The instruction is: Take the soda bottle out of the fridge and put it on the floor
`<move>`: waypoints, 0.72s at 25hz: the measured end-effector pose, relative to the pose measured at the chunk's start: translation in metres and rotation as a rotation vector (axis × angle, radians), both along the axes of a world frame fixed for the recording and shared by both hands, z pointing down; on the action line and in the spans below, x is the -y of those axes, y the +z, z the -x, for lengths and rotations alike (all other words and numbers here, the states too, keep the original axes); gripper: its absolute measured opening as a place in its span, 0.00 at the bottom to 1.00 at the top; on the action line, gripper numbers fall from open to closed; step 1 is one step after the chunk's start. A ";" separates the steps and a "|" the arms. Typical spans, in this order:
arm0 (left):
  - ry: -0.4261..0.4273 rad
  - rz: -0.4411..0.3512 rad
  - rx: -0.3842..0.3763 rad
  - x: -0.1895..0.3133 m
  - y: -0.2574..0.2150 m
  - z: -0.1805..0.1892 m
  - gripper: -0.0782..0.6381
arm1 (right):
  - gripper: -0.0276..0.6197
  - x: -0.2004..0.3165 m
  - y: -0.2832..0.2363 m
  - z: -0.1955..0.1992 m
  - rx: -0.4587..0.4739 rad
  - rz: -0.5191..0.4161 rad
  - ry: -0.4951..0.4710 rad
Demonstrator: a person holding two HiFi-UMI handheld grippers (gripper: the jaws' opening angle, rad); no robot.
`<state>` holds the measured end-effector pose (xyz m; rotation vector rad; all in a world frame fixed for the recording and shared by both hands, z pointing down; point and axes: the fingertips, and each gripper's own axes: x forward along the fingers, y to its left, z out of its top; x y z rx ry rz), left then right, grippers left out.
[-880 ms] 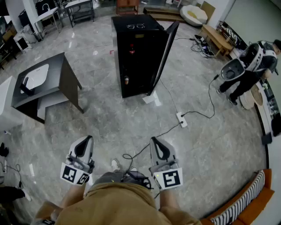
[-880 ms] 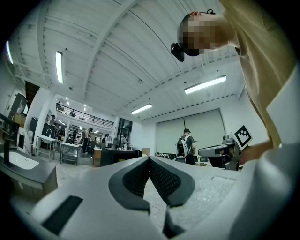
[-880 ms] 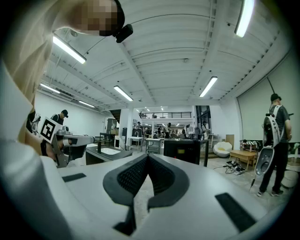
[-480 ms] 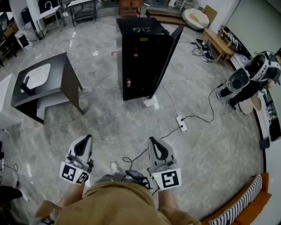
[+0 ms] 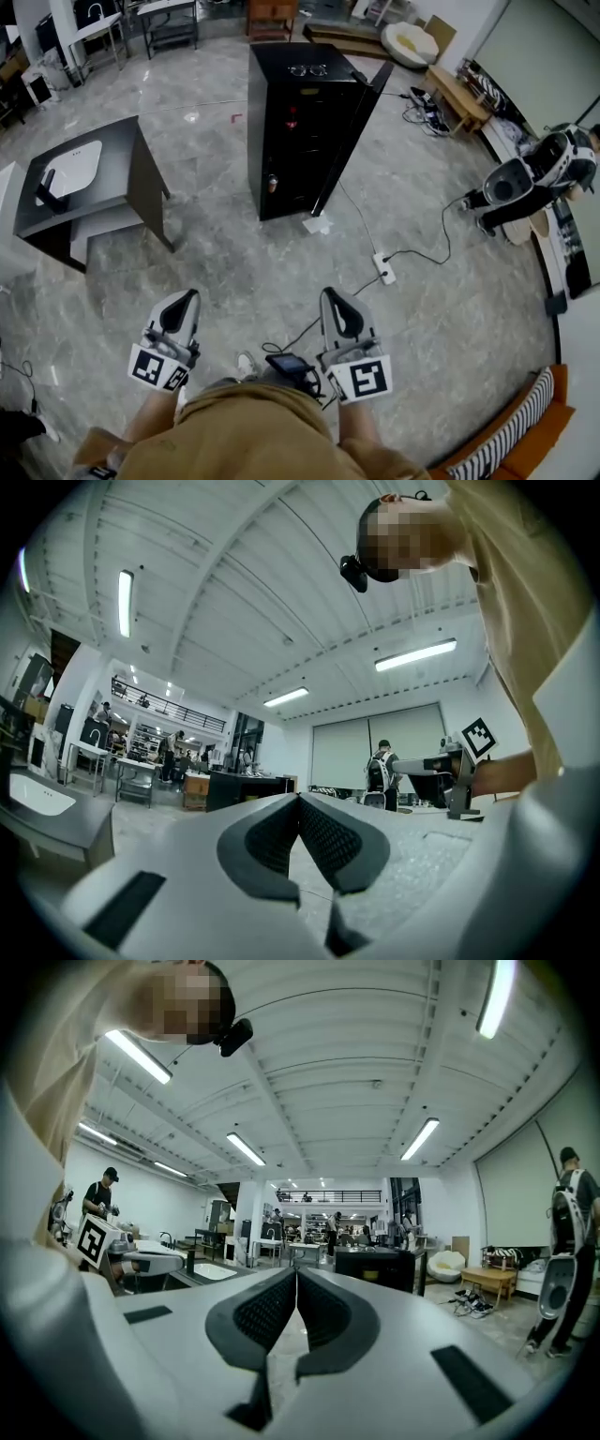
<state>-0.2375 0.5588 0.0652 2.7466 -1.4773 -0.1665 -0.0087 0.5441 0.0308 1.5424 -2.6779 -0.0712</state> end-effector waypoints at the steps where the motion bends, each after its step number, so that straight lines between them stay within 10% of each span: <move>1: 0.002 0.003 -0.005 0.005 0.004 0.005 0.11 | 0.05 0.003 -0.002 0.002 0.007 -0.010 0.015; 18: 0.020 0.018 0.007 0.107 0.017 -0.004 0.11 | 0.05 0.112 0.027 -0.006 0.006 0.048 0.021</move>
